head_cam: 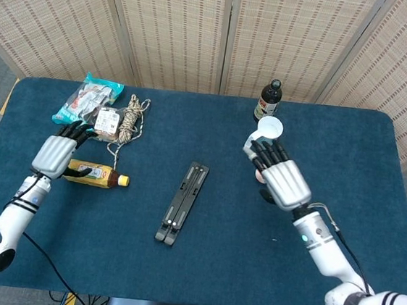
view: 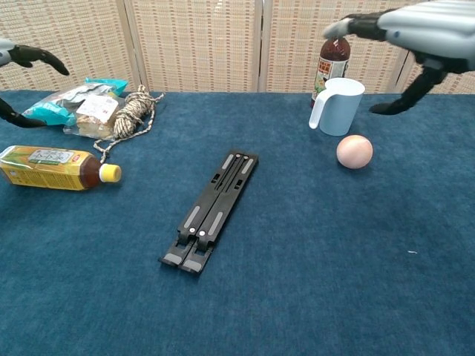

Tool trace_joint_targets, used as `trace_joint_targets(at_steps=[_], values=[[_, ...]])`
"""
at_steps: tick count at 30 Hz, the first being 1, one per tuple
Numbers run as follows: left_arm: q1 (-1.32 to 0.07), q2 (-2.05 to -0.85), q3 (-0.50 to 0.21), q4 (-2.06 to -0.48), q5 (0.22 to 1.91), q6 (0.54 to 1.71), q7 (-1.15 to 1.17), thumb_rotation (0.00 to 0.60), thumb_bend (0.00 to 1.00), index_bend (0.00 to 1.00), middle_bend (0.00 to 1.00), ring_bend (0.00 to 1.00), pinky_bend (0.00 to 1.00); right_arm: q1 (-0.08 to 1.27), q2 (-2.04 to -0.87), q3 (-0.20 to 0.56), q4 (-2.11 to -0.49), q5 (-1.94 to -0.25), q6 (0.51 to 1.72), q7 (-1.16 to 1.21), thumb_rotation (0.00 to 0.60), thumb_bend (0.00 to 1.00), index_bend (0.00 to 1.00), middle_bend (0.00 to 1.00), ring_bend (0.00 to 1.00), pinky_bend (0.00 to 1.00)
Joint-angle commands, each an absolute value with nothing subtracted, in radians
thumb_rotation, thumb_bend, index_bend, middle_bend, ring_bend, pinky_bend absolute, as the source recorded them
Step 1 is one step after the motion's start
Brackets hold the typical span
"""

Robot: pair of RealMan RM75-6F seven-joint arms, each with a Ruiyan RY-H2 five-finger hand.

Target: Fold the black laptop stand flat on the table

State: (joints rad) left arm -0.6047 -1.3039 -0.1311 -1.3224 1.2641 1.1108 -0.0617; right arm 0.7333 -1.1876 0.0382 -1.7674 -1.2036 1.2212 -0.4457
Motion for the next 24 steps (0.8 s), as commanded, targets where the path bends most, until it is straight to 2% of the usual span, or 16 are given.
trace_joint_targets(at_steps=[1, 10, 14, 24], values=[[-0.525, -1.246, -0.13, -1.423, 1.198, 1.191, 0.036, 0.6, 0.13, 0.19, 0.1, 0.03, 0.07, 0.637, -1.146, 0.009, -1.818, -1.199, 1.33, -0.501, 0.6, 0.17, 0.0, 0.01, 0.0, 0.0], [-0.393, -1.171, -0.084, -1.588, 1.173, 1.324, 0.179, 0.6, 0.13, 0.19, 0.1, 0.03, 0.07, 0.464, -1.11, -0.046, -1.908, -1.199, 1.48, -0.576, 0.6, 0.17, 0.0, 0.04, 0.0, 0.0], [-0.345, -1.179, -0.069, -1.634, 1.174, 1.386, 0.232, 0.6, 0.13, 0.19, 0.1, 0.03, 0.07, 0.402, -1.108, -0.063, -1.922, -1.222, 1.531, -0.58, 0.6, 0.17, 0.0, 0.07, 0.0, 0.0], [-0.246, -1.202, -0.03, -1.732, 1.24, 1.518, 0.312, 0.6, 0.13, 0.19, 0.1, 0.03, 0.07, 0.266, -1.145, -0.086, -1.921, -1.276, 1.641, -0.607, 0.6, 0.17, 0.0, 0.07, 0.0, 0.0]])
